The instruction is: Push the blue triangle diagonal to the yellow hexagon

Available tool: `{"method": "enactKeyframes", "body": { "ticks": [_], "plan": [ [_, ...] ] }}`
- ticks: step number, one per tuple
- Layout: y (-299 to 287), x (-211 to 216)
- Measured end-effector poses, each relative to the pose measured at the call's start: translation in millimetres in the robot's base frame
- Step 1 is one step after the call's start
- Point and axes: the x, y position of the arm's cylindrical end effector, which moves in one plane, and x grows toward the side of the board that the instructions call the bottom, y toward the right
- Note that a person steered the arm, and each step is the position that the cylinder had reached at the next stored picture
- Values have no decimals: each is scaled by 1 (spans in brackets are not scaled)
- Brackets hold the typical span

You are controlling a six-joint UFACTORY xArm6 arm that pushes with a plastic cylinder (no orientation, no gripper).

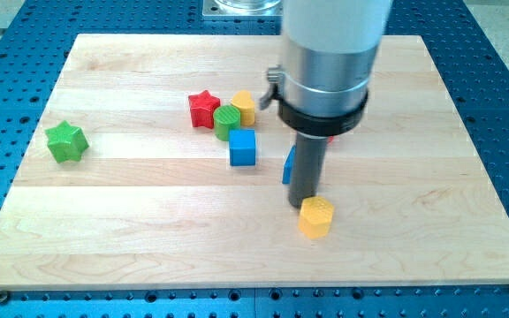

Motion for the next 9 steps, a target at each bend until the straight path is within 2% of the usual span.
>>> {"method": "enactKeyframes", "body": {
  "ticks": [2,4,5,7,9],
  "plan": [
    [-14,0],
    [-33,-46],
    [-29,-48],
    [6,-105],
    [48,-109]
  ]
}}
